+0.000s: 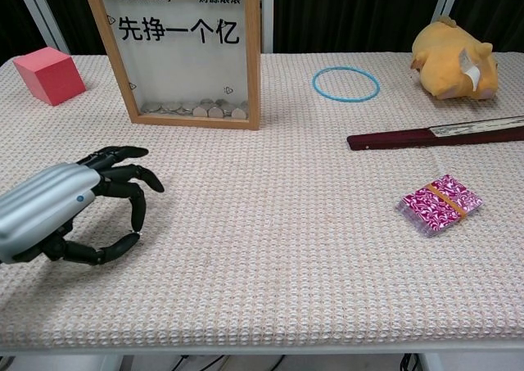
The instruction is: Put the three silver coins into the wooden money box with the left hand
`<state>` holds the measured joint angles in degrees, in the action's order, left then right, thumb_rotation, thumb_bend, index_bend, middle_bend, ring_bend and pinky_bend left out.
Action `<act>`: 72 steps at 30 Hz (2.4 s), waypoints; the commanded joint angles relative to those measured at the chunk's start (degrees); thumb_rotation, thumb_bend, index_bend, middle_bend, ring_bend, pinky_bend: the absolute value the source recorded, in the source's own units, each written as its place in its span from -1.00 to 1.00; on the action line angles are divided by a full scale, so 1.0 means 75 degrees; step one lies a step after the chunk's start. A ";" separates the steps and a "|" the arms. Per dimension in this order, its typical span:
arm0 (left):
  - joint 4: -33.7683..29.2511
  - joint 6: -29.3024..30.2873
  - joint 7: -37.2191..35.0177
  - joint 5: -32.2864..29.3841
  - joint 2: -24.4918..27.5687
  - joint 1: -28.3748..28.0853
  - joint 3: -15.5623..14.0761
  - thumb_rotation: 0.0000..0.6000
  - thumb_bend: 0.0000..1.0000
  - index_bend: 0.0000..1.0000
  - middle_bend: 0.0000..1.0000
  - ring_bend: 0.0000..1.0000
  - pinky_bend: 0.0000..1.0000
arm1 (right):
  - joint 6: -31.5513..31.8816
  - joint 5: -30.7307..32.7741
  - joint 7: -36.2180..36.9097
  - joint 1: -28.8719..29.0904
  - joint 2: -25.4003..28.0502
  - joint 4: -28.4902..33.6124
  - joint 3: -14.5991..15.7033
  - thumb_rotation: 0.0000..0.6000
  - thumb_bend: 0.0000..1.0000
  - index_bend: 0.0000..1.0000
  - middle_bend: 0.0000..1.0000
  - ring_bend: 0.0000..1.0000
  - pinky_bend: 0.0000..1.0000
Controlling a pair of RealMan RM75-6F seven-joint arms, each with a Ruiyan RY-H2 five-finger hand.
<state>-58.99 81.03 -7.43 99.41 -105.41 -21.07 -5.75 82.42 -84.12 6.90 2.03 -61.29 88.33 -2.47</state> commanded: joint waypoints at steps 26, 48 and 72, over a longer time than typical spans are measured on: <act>-0.4260 -0.0303 0.1595 -0.1833 0.4142 -0.1349 0.3331 1.00 0.04 0.24 -0.46 -0.93 -0.91 | 0.0164 -0.0127 -0.0171 0.0035 0.0008 0.0244 -0.0061 1.00 -0.42 -1.00 -1.00 -1.00 -1.00; -0.3452 -0.3036 0.2116 -0.5066 0.3355 -0.3355 0.4109 1.00 0.04 0.25 -0.46 -0.93 -0.96 | 0.0089 -0.0006 0.0069 0.0059 0.0008 0.0066 -0.0118 1.00 -0.43 -1.00 -1.00 -1.00 -1.00; -0.2991 -0.3267 0.1881 -0.5691 0.2952 -0.3836 0.3991 1.00 0.03 0.25 -0.46 -0.93 -0.96 | 0.0031 0.0084 0.0103 0.0052 -0.0038 -0.0048 -0.0117 1.00 -0.42 -1.00 -1.00 -1.00 -1.00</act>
<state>-81.42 56.56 6.80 56.72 -83.23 -49.80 24.25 82.68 -83.54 7.65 2.44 -61.57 88.00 -3.33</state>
